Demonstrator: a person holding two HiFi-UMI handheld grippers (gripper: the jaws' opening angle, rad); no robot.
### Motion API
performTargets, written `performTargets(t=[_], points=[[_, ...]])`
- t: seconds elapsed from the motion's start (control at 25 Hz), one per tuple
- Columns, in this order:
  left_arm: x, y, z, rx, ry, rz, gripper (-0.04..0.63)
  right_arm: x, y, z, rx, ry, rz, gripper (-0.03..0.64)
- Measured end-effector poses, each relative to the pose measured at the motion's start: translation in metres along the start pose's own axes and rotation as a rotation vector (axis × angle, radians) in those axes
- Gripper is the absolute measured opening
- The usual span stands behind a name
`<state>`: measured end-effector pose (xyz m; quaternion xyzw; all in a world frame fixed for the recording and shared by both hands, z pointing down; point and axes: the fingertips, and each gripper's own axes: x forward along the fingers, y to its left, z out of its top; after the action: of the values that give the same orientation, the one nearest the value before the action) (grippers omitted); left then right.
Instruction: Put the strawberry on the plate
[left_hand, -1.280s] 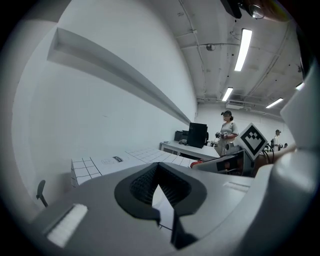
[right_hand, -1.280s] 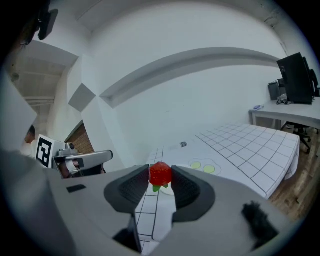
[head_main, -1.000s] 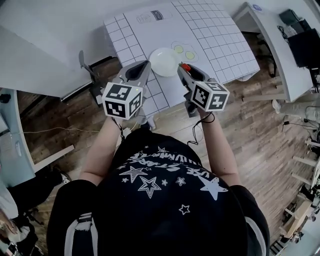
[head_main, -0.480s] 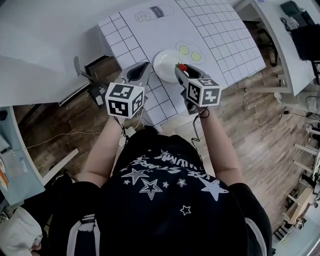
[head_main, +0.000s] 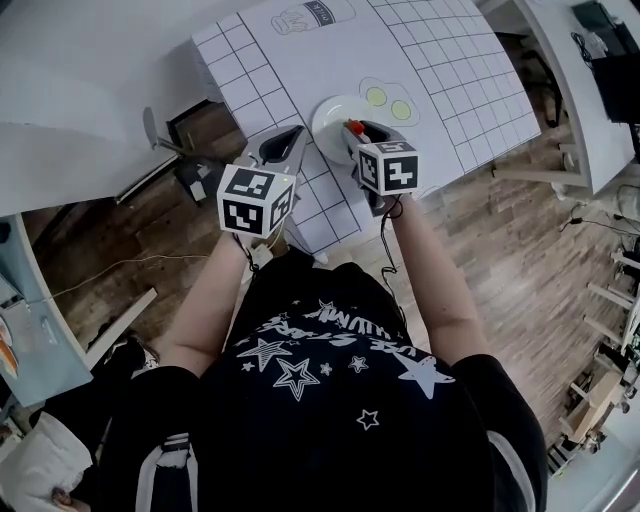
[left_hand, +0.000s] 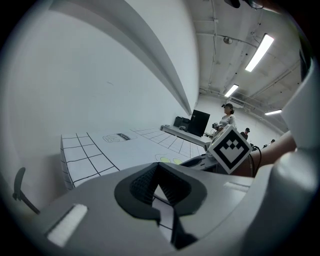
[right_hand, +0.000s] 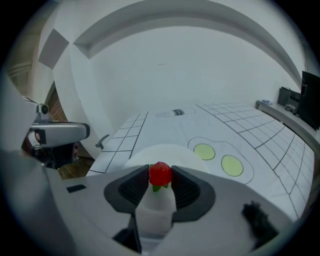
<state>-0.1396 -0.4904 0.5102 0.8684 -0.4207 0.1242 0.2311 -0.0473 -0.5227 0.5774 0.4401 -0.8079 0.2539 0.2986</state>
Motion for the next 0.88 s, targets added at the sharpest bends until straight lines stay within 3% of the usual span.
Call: performTargets(t=[0.28,0.44,0.88], points=[[0.001,0.004,-0.007,-0.023,0.013,0.003,0.009,0.014,0.001,-0.005,-0.044,0.051,-0.044,0.147],[0.000,0.009,-0.006,-0.023,0.009,0.015,0.009,0.015,0.005,-0.005,-0.057,0.059,-0.023,0.149],[-0.016,-0.007,-0.006,-0.006,0.002,0.033,0.009,-0.017,0.006,-0.004,-0.018,-0.021,-0.018,0.173]])
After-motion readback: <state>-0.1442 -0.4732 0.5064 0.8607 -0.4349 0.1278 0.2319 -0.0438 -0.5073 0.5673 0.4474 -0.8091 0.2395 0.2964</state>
